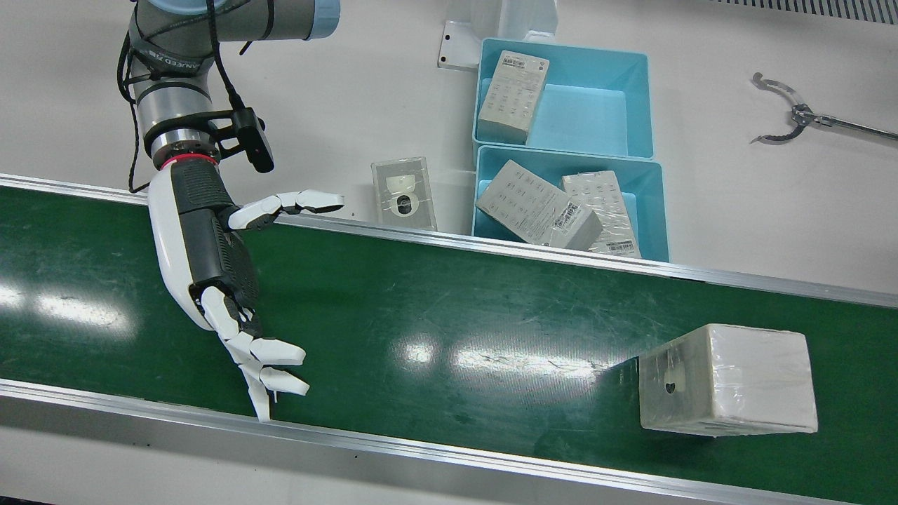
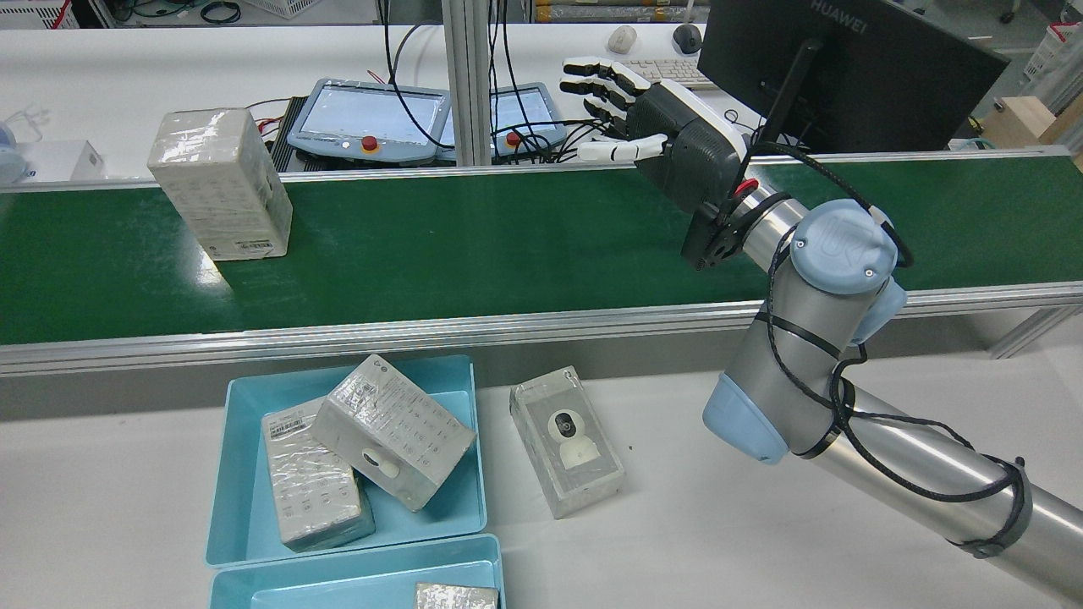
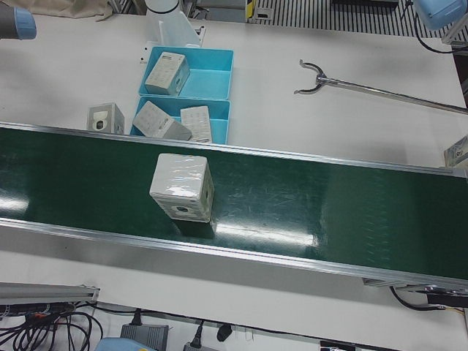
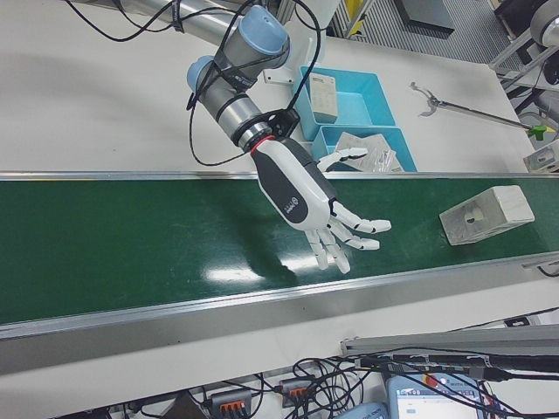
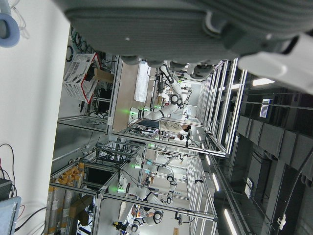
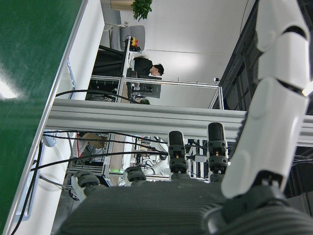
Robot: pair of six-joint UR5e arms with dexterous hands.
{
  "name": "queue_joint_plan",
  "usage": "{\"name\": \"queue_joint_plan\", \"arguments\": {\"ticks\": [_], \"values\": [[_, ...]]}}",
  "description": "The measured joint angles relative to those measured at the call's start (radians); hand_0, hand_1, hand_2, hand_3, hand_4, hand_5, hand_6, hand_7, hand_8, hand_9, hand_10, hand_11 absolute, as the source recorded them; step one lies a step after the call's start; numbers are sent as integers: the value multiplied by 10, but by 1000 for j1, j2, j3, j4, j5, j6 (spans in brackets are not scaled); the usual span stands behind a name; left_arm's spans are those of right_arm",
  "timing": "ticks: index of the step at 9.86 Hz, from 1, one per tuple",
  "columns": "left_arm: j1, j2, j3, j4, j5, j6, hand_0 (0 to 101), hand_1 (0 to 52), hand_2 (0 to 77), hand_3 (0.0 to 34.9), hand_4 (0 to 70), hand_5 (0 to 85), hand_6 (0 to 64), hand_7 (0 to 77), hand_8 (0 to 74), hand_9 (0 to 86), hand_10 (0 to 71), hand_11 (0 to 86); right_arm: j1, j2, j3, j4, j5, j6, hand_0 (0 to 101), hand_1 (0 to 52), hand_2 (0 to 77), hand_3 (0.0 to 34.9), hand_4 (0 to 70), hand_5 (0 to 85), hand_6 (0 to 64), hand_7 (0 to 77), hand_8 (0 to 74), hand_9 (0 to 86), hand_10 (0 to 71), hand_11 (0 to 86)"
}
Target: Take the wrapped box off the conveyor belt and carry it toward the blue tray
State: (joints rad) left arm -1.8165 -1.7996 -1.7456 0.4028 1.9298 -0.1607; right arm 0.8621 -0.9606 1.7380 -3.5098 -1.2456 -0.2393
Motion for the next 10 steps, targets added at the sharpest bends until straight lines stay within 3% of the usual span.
{"name": "queue_joint_plan", "arguments": {"ticks": [8,10], "values": [[0,0,0,0,0,0,0,0,11,0,5,5,0,5,5,0,5,0,-5,4,-16,4,2,0,416,109,175,303,98,251,0,229,0,44,27,38],[0,0,0,0,0,0,0,0,11,0,0,5,0,5,5,0,0,0,-8,9,-23,5,3,-1,418,109,175,304,65,229,0,229,0,44,27,38]]}}
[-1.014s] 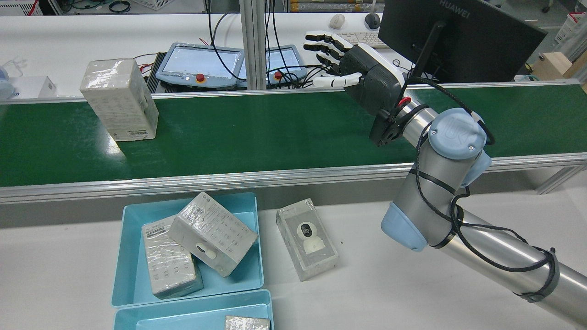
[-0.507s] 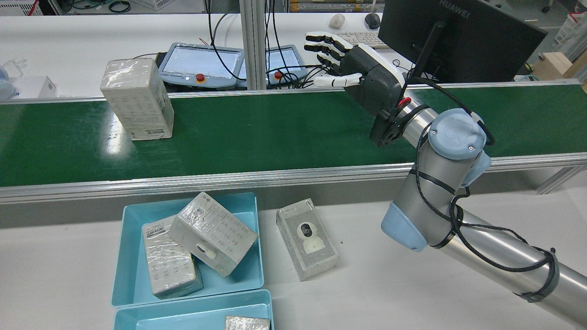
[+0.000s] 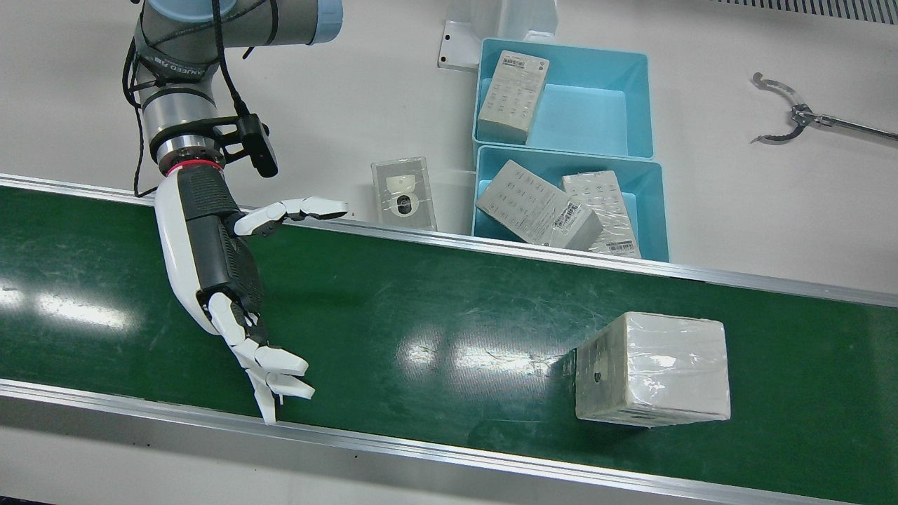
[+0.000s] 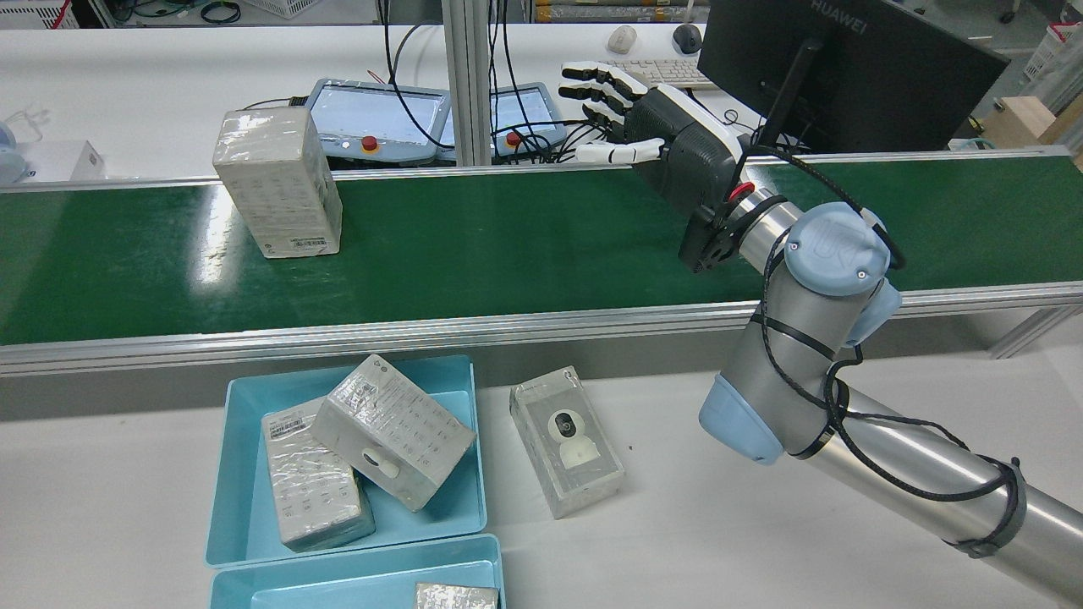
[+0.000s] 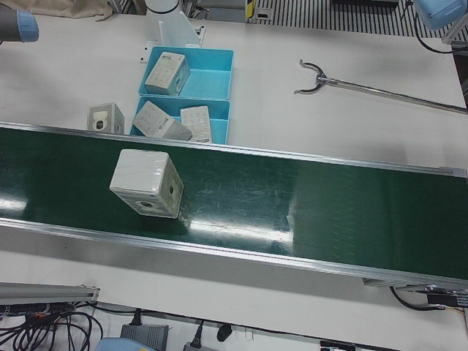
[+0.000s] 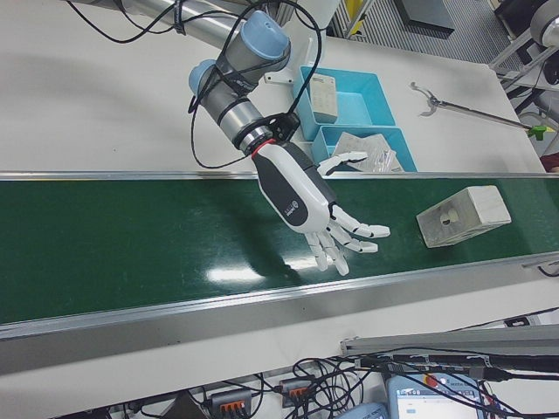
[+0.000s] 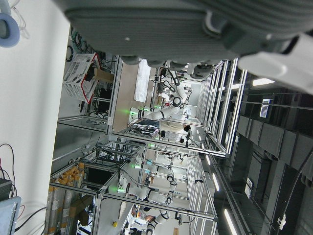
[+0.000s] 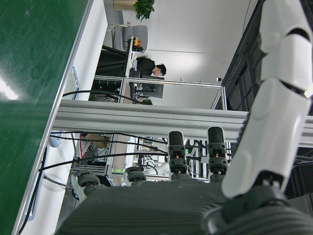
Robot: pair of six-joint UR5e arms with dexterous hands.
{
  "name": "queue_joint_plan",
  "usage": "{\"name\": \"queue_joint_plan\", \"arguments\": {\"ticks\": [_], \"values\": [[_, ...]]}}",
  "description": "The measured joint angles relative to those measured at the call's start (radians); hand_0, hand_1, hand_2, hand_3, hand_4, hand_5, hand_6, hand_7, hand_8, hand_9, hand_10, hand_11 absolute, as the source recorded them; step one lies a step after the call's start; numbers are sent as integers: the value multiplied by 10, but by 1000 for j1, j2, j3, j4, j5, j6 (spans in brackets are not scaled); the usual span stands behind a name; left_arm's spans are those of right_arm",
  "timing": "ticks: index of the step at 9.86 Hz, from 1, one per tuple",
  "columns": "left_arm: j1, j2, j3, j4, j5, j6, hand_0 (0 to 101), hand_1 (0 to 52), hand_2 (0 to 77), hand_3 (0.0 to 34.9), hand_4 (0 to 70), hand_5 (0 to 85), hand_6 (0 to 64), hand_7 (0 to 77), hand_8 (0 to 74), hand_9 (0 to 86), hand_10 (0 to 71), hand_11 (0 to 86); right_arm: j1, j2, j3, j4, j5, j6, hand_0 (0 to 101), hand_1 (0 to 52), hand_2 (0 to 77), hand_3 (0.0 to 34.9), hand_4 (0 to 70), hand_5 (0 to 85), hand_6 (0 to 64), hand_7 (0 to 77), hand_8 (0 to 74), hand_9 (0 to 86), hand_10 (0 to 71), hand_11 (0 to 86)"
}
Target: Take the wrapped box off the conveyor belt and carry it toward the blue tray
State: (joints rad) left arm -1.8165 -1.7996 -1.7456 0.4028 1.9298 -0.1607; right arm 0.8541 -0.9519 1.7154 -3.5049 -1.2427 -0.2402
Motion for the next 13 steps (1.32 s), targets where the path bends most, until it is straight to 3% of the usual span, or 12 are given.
{"name": "queue_joint_plan", "arguments": {"ticks": [7,8,9,13], "values": [[0,0,0,0,0,0,0,0,11,0,5,5,5,5,5,0,5,0,-32,69,-60,-1,4,-13,417,109,185,305,98,235,0,229,0,44,11,33],[0,0,0,0,0,0,0,0,11,0,5,5,5,5,5,5,0,0,-38,79,-68,-1,5,-16,460,158,224,304,98,207,0,229,0,38,11,33],[0,0,0,0,0,0,0,0,11,0,5,5,5,5,5,5,0,0,-41,85,-76,-1,5,-18,460,131,235,303,104,229,0,229,0,38,11,27],[0,0,0,0,0,0,0,0,11,0,5,5,0,5,5,5,5,0,-44,106,-107,1,6,-21,443,125,207,305,115,251,0,229,0,38,11,27]]}}
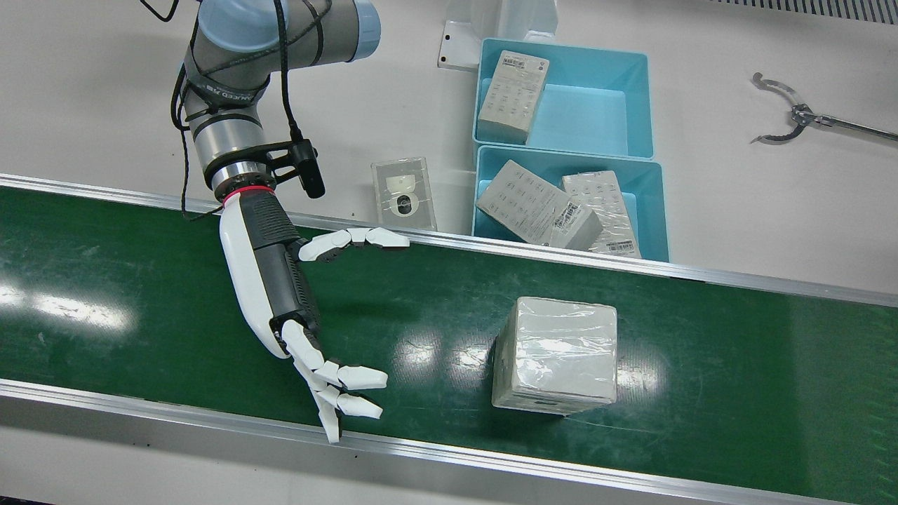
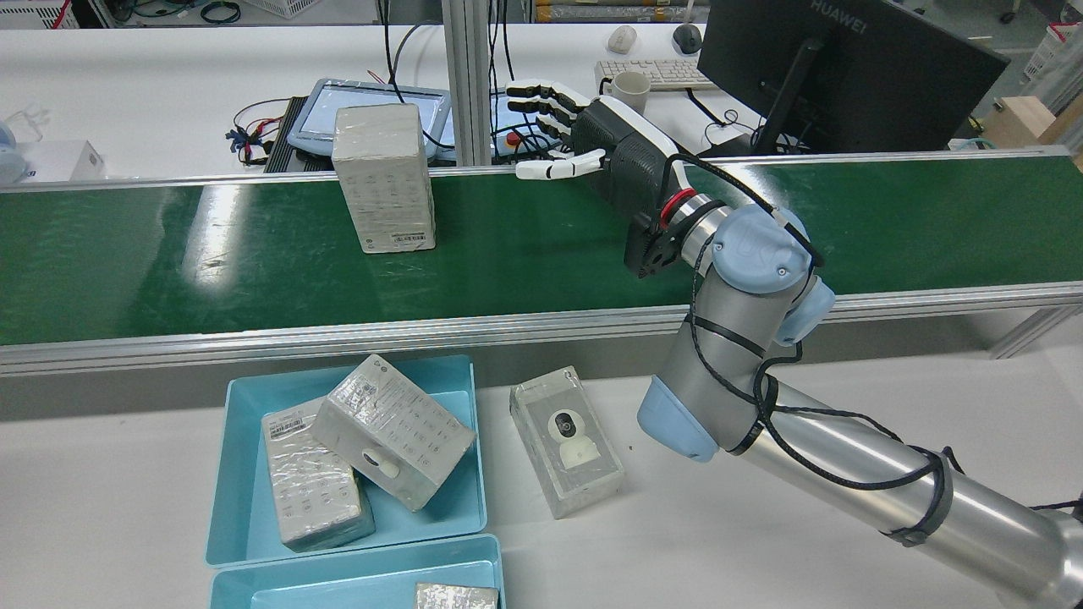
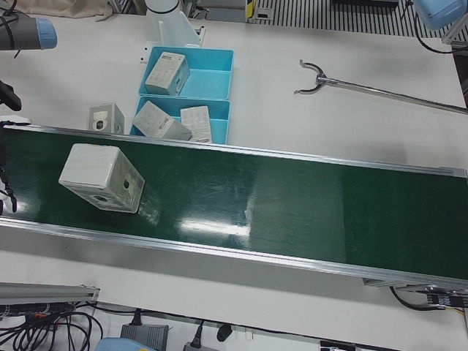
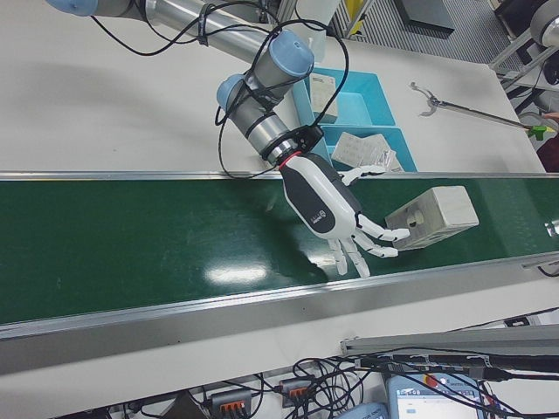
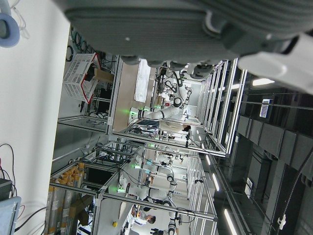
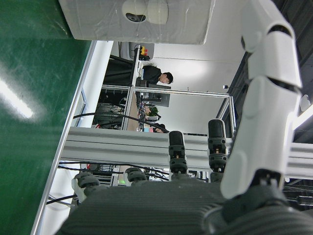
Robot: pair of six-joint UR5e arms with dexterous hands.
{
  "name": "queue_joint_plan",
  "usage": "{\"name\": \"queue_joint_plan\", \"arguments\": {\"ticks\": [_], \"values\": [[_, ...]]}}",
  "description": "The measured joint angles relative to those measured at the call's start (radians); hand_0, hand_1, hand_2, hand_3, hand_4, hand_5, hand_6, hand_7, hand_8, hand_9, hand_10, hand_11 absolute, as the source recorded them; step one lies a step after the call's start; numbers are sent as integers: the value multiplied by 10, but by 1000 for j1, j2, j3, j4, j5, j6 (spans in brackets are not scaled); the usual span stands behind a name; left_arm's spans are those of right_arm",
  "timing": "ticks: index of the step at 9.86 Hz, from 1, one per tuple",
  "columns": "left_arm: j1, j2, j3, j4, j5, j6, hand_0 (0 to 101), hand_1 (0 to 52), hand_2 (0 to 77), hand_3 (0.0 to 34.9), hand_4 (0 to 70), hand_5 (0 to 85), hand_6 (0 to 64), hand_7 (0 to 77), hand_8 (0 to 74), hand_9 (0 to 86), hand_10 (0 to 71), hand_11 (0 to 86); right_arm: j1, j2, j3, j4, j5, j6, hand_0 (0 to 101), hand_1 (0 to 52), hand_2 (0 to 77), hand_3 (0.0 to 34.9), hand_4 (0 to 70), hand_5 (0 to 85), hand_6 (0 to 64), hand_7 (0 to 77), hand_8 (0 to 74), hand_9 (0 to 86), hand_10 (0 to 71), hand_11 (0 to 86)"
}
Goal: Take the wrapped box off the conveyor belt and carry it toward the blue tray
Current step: 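Close the right hand's fingers around the wrapped white box on the belt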
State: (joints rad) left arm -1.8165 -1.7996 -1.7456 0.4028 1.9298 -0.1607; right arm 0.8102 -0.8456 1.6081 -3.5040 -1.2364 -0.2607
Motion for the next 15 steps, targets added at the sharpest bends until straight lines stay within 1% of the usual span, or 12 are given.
{"name": "queue_joint_plan", "arguments": {"ticks": [1,4,5,6,7,8,9,13,15], "values": [[0,0,0,0,0,0,0,0,11,0,5,5,5,5,5,0,0,0,0,5,-6,1,0,0,443,125,202,305,125,251,0,229,0,33,16,27],[0,0,0,0,0,0,0,0,5,0,5,5,5,5,5,5,0,0,-2,14,-21,2,0,0,435,125,202,305,125,251,0,229,0,38,16,27],[0,0,0,0,0,0,0,0,5,0,5,5,5,5,5,5,0,0,-3,14,-23,2,0,0,431,98,207,304,125,251,0,229,0,38,16,27],[0,0,0,0,0,0,0,0,5,0,5,5,5,5,5,0,5,0,-5,14,-25,2,0,0,426,109,191,306,125,251,0,229,0,44,16,27],[0,0,0,0,0,0,0,0,5,0,5,5,0,5,5,0,5,0,-6,14,-26,2,0,0,426,115,191,296,125,251,0,229,0,49,16,27],[0,0,0,0,0,0,0,0,5,0,5,5,0,5,5,0,5,0,-7,14,-31,5,0,0,422,109,191,296,125,251,0,229,0,44,16,27],[0,0,0,0,0,0,0,0,5,0,5,5,5,5,5,0,5,0,-7,13,-38,11,0,0,421,115,191,303,125,251,0,229,0,44,16,27],[0,0,0,0,0,0,0,0,11,0,5,5,5,5,5,0,5,0,-8,14,-59,24,0,1,420,115,191,302,125,251,0,229,0,49,16,27],[0,0,0,0,0,0,0,0,11,0,0,5,5,5,5,0,5,0,-9,21,-67,25,0,1,420,109,196,302,125,251,0,229,0,54,16,27]]}}
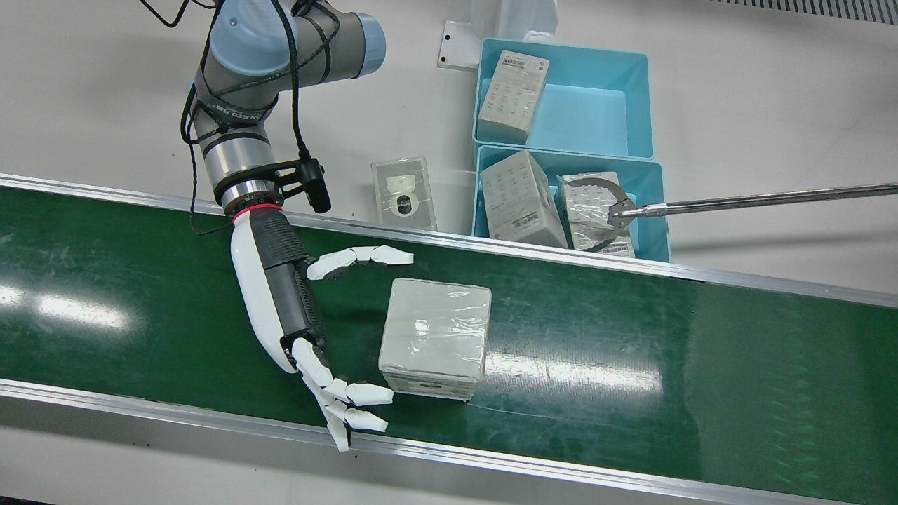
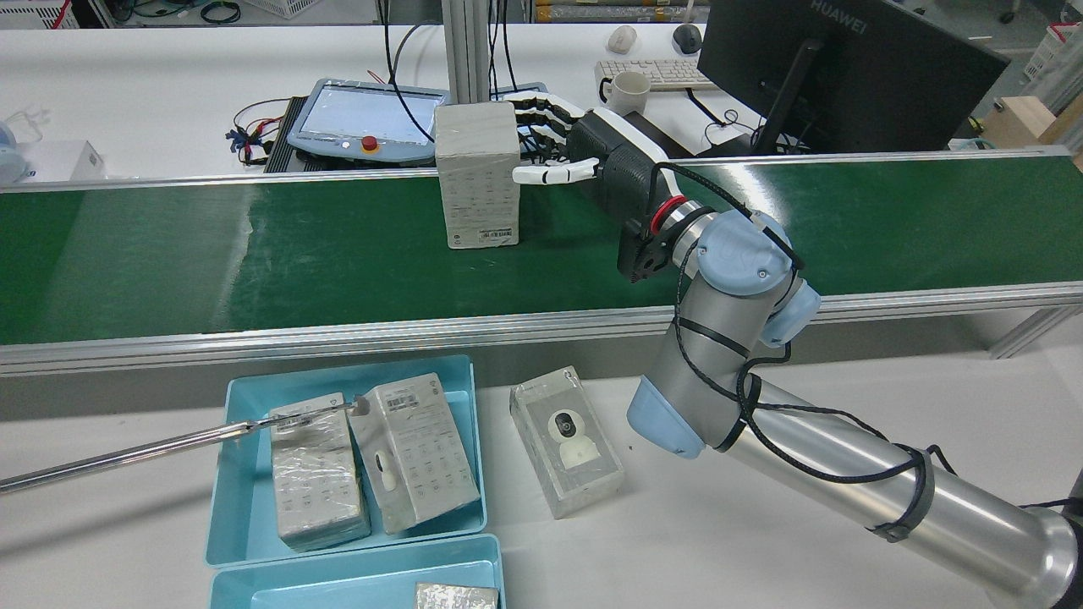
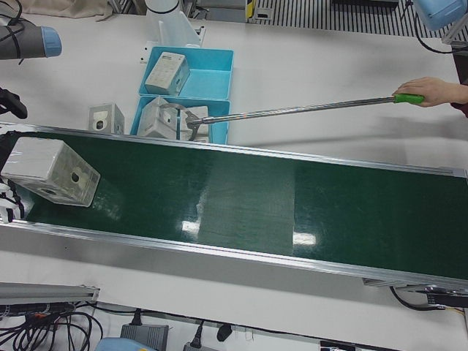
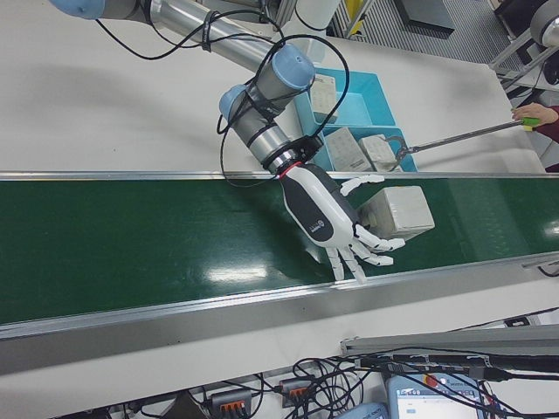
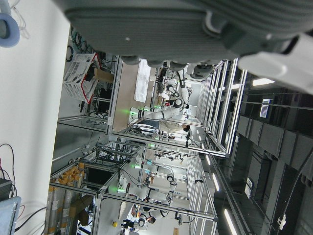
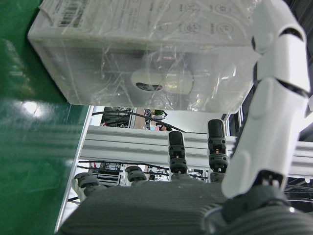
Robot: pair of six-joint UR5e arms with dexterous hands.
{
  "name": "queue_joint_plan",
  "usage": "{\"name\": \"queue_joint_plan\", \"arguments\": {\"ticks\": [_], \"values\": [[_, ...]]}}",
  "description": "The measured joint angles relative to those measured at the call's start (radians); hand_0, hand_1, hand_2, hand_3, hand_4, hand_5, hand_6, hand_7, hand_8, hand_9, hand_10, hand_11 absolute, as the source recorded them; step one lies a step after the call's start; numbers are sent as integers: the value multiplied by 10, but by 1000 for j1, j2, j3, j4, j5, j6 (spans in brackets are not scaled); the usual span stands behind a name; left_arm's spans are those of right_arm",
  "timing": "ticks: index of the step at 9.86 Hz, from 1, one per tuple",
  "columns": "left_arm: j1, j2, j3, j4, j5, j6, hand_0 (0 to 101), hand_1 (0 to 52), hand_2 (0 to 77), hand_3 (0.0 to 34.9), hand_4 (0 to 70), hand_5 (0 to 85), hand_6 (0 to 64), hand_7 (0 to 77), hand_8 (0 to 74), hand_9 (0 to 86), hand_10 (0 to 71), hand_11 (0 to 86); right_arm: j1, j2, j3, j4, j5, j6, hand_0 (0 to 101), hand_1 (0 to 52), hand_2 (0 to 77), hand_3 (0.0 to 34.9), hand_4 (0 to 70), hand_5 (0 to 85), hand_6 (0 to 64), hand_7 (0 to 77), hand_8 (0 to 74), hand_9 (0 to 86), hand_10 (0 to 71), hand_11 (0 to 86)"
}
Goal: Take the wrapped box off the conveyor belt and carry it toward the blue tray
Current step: 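Close the right hand's fingers around the wrapped white box on the belt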
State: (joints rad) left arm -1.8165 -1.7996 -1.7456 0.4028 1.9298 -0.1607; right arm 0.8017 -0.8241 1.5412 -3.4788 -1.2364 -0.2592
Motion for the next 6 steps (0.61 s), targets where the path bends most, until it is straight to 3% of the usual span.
{"name": "queue_joint_plan", "arguments": {"ticks": [2,3,4,5,6], "values": [[0,0,0,0,0,0,0,0,11,0,5,5,5,5,0,0,5,0,-1,6,-6,1,0,0,420,104,196,303,131,256,0,229,0,54,16,27],[0,0,0,0,0,0,0,0,11,0,5,5,5,5,0,0,5,0,-2,7,-7,2,0,-1,426,131,245,299,169,284,0,229,0,54,33,38],[0,0,0,0,0,0,0,0,5,0,5,5,5,5,0,0,5,0,-4,7,-9,7,0,-1,426,131,245,299,169,284,0,229,0,54,33,38],[0,0,0,0,0,0,0,0,11,0,5,5,5,5,0,0,5,0,-4,8,-9,13,1,-1,452,120,305,299,207,311,0,240,0,27,49,76],[0,0,0,0,0,0,0,0,11,0,5,5,5,5,0,0,5,0,-5,10,-9,18,1,0,452,87,338,302,256,355,131,365,38,120,114,153]]}}
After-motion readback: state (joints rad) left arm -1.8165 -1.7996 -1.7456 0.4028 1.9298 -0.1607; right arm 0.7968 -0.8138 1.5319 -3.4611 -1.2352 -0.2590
